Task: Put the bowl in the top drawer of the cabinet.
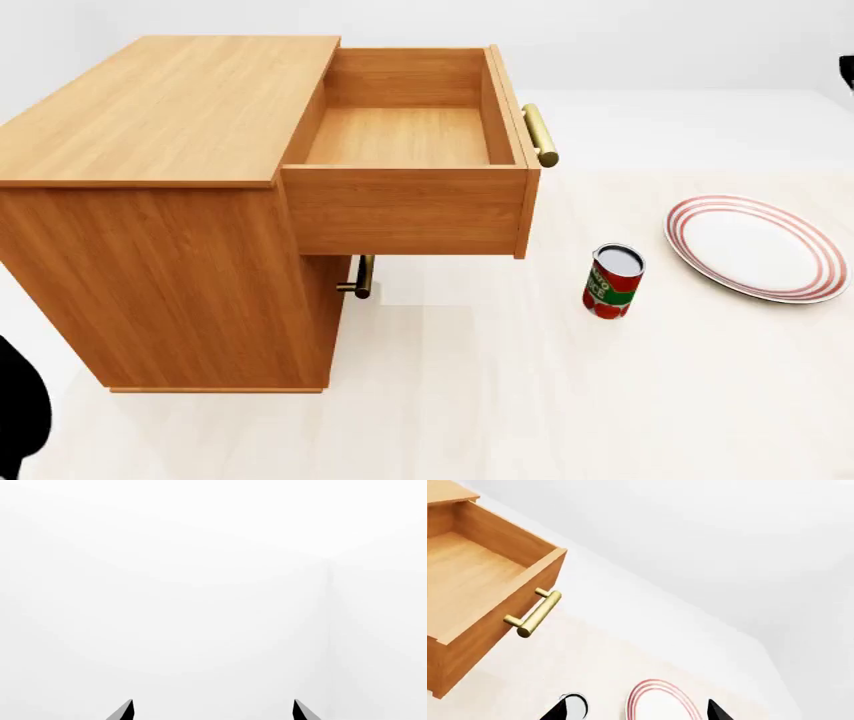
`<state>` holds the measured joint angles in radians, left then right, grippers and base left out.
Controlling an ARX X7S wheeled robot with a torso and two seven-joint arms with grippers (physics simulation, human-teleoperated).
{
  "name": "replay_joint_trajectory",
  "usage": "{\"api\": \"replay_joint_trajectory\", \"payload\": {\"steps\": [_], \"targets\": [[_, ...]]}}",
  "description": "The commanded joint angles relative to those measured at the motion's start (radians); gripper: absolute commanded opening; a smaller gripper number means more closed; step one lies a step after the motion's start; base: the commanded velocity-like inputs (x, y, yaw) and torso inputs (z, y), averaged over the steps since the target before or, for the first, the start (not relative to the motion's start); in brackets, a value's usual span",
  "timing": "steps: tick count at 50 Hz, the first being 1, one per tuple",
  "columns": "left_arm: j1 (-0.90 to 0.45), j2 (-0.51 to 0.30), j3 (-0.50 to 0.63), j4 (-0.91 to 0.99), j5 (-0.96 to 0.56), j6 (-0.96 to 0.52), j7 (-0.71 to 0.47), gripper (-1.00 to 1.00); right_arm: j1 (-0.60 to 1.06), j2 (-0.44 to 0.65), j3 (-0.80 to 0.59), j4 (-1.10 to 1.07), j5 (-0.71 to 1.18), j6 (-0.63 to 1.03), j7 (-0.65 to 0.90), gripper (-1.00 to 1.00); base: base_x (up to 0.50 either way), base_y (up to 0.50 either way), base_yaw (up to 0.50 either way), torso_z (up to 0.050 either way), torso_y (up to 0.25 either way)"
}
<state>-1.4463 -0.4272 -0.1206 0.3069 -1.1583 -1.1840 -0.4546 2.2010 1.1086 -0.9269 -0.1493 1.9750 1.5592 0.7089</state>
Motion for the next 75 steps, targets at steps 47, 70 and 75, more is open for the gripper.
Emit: {"api": "replay_joint_trajectory", "payload": {"steps": [47, 70, 75], "targets": [[0.014, -0.005, 0.029, -0.021, -0.004, 0.031, -0.011, 1.0, 0.067, 0.462, -0.926, -0.378, -1.266, 0.012, -1.196, 1.0, 0.0, 0.0, 0.0, 0.0, 0.0], [0.023, -0.01, 0.036, -0.022, -0.007, 0.045, -0.012, 1.0, -0.051, 0.447, -0.971, -0.302, -0.693, -0.123, -0.622, 1.0, 0.0, 0.0, 0.0, 0.0, 0.0], [0.026, -0.011, 0.04, -0.024, -0.004, 0.05, -0.011, 1.0, -0.123, 0.419, -1.026, -0.244, -0.725, -0.223, -0.578, 1.0, 0.0, 0.0, 0.0, 0.0, 0.0]]}}
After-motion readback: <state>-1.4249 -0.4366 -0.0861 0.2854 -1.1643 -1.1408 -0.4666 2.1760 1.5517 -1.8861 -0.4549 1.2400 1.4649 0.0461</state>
